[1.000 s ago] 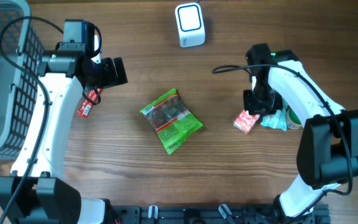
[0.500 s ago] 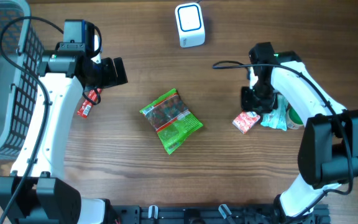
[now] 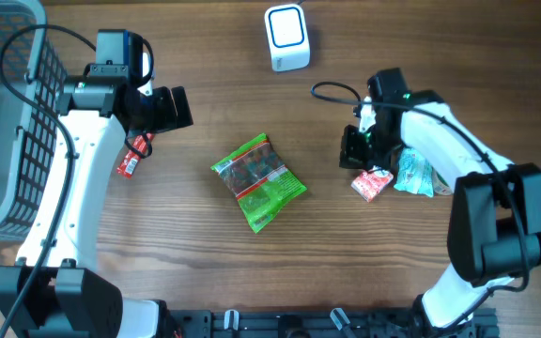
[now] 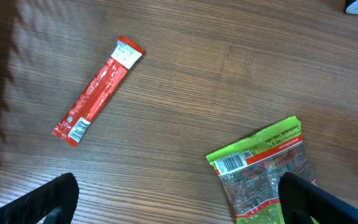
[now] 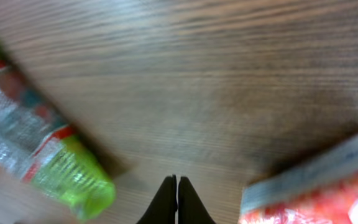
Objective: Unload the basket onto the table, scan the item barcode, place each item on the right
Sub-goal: 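Carry the tissue pack right and drop it near the jar, then move the right gripper left and grasp the green-red gummy bag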
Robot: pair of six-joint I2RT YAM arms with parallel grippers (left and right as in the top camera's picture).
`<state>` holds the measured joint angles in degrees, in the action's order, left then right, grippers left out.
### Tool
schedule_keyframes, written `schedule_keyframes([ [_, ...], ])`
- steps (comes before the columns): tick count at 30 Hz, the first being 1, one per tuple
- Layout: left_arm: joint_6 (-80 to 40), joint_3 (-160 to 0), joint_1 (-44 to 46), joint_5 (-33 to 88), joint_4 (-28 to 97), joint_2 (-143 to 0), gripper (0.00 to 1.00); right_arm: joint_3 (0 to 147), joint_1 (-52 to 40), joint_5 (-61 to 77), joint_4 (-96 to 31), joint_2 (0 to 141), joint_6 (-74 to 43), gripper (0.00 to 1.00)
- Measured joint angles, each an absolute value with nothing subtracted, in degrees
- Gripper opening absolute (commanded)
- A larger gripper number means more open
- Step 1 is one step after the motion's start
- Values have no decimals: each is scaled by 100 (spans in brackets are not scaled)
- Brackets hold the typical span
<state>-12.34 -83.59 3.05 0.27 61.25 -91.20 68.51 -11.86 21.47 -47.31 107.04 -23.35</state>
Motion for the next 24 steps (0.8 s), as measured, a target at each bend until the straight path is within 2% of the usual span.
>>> schedule_keyframes([
  [5,-1234,-8359,305,27,6125,-9120,100,6320,-1310,1538,-4580,10704,-2724,4],
  [16,-1234,-8359,305,27,6125,-9120,100,6311,-1291,-1286,-5909,10704,-2893,4],
  [20,-1234,-8359,305,27,6125,-9120,100,6311,-1282,-1345,-5828,10704,-2746,5],
  [24,-1234,-8359,305,27,6125,-9120,100,6438,-1282,-825,-5791,10704,-2279,21],
])
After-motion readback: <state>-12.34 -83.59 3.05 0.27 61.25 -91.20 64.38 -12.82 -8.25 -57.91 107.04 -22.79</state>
